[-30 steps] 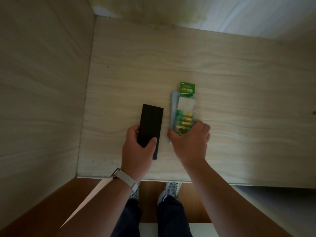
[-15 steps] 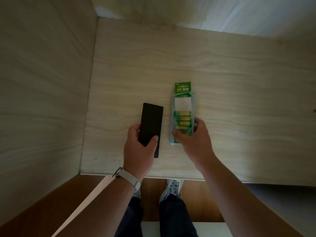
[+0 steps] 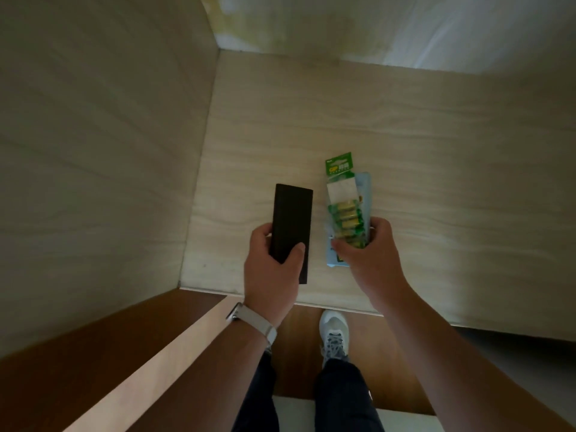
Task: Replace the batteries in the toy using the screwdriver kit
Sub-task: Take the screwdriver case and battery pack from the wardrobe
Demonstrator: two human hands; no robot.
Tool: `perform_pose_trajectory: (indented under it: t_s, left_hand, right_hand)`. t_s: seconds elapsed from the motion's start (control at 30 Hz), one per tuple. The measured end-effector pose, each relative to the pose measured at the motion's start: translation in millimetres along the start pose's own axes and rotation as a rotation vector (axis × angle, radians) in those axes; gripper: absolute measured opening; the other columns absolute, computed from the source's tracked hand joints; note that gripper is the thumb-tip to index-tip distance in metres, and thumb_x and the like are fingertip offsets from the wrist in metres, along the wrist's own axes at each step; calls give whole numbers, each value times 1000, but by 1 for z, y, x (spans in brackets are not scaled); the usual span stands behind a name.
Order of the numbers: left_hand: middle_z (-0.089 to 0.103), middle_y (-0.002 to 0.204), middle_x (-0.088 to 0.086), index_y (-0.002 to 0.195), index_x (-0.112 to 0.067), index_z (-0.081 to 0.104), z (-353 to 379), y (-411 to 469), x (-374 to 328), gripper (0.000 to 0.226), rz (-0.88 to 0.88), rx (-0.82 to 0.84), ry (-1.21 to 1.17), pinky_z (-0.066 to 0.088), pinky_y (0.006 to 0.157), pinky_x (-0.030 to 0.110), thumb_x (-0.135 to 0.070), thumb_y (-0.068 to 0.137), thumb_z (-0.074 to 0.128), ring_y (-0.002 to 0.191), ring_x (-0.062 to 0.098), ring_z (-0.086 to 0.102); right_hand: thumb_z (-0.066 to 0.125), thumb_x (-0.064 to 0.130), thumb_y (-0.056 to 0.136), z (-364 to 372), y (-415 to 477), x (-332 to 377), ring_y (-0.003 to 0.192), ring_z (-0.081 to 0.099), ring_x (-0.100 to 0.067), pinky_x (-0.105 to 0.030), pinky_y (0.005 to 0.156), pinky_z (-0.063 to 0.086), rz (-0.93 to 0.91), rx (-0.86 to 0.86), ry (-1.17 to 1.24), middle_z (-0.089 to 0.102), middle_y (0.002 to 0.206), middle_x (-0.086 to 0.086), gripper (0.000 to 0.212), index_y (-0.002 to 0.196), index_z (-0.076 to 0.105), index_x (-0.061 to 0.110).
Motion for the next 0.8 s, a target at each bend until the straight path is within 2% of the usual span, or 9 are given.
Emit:
perform_pose_trajectory:
  t_s: [0.1,0.23,0.3,0.37,0.5,0.6,0.8]
  left_hand:
    - [68,94,-18,110,-38,47,-10,-22,-20,40,5,-9,5,49,53,7,-20,87,76,77,-11,67]
    - [68,96,-19,111,-41,46,-36,-58,-50,41,0,-56,-12,52,55,10,-26,87,75,78,-8,67]
    - [69,97,-18,113,-41,48,-51,-79,-64,42,-12,-94,-52,54,56,11,-26,86,76,80,-6,68]
    - [70,98,-15,112,-40,50,-66,-102,-76,41,-31,-124,-118,55,58,13,-24,86,77,82,-3,70]
    - [73,93,-15,104,-49,50,-94,-147,-106,43,-5,-172,-261,58,57,20,-20,87,76,80,2,73]
    - [72,92,-25,107,-43,51,-114,-181,-125,39,31,-214,-331,58,57,21,-19,88,75,78,5,74]
    - [72,96,-1,108,-32,57,-145,-253,-147,34,48,-342,-416,59,58,24,-19,84,78,77,15,75]
  right_hand:
    - [83,20,73,-12,-28,18,75,67,2,-15,60,51,-23,21,30,63,94,10,54,110,45,33]
    - [83,19,74,-27,-66,45,80,69,0,-17,64,54,-48,92,72,66,97,11,60,115,44,39]
    - [83,18,74,-35,-85,58,82,70,-4,-24,69,56,-61,134,89,68,98,10,58,109,45,46]
    - [83,19,74,-43,-105,70,82,71,-5,-25,70,56,-78,182,102,69,99,8,57,104,46,51]
    - [82,18,75,-53,-147,95,80,72,-4,-17,60,54,-110,278,134,70,100,6,56,104,48,50]
    - [81,18,76,-55,-178,113,82,73,-6,-22,62,56,-139,371,148,71,102,5,55,110,49,46]
    - [79,19,78,-63,-242,153,86,72,-9,-30,70,59,-266,579,109,71,100,10,52,114,50,43]
Point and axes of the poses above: each hand's wrist, its own y-axis towards the middle knuckle, its own z-axis out of the palm, x = y × z, the point moved 5 cm from there along y, towards the middle knuckle
